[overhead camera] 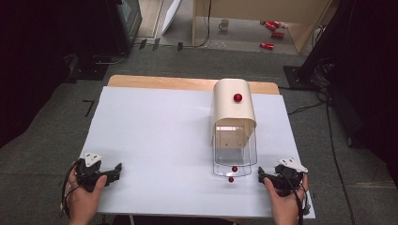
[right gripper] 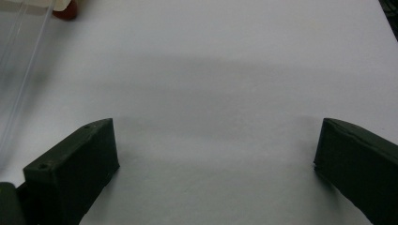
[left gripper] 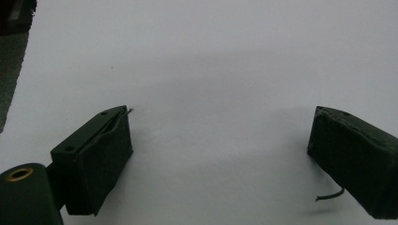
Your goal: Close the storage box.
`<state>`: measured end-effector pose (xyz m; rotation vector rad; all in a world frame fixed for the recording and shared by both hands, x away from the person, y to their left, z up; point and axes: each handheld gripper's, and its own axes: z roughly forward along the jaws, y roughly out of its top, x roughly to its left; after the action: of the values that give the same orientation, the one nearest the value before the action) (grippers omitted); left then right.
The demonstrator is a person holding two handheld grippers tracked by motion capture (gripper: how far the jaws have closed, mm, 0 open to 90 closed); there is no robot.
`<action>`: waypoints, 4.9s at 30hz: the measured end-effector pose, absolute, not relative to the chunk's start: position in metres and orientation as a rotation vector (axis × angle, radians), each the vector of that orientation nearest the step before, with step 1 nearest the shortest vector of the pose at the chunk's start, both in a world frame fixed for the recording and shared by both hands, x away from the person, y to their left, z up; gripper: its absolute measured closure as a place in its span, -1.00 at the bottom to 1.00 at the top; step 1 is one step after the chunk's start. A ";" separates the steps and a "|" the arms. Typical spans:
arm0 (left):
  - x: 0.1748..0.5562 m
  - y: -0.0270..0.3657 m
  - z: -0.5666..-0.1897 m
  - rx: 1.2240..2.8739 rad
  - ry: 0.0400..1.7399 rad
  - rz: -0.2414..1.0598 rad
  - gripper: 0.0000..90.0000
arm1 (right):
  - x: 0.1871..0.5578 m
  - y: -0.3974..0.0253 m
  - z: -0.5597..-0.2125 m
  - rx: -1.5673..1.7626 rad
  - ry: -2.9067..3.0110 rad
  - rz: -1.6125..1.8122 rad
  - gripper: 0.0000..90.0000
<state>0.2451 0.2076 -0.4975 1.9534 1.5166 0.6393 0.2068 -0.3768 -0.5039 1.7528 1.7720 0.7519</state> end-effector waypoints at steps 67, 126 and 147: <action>0.245 0.208 -0.498 1.953 1.516 0.640 -0.86 | 0.183 -0.290 -0.430 1.502 1.832 1.106 -0.69; 0.245 0.208 -0.498 1.953 1.516 0.640 -0.85 | 0.198 -0.301 -0.446 1.570 1.842 1.089 -0.99; 0.245 0.207 -0.498 1.952 1.517 0.639 -0.86 | 0.171 -0.293 -0.483 1.586 1.938 1.056 -1.00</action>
<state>0.2452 0.2074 -0.4975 1.9525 1.5166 0.6392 0.1705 -0.2933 -0.4827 1.5861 1.9385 1.0565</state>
